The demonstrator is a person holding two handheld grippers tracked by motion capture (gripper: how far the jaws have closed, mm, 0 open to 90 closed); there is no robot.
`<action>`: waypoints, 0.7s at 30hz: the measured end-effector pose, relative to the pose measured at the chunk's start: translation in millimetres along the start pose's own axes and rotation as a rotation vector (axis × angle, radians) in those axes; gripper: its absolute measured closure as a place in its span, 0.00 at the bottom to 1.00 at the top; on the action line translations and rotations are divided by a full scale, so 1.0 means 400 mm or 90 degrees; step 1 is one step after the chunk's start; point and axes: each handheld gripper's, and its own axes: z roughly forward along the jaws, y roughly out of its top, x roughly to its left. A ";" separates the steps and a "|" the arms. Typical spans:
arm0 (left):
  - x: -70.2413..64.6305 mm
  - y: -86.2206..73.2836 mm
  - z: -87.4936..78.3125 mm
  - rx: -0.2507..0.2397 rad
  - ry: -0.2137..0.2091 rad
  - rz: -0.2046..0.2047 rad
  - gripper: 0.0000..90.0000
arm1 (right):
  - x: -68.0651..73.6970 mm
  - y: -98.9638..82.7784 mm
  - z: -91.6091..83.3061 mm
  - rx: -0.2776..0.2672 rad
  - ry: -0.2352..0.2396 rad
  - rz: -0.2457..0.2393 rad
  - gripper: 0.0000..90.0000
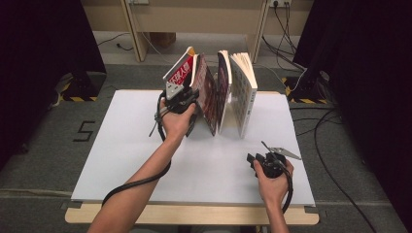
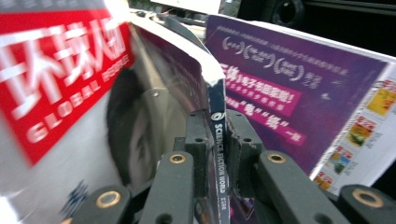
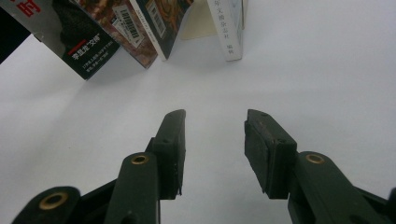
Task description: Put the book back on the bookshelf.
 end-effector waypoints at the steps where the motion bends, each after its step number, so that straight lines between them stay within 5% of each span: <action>1: -0.005 0.001 0.002 -0.002 -0.005 0.007 0.88 | 0.000 0.000 0.000 0.000 0.000 -0.001 0.65; 8: -0.026 0.000 0.011 -0.017 -0.056 0.022 0.83 | 0.035 0.019 -0.009 -0.018 -0.004 -0.022 0.65; 14: -0.029 0.021 0.001 -0.028 -0.081 0.039 0.78 | 0.113 0.087 0.000 -0.086 0.022 -0.085 0.62; 21: -0.024 0.026 -0.003 -0.032 -0.123 0.020 0.74 | 0.194 0.162 0.035 -0.142 0.021 -0.145 0.57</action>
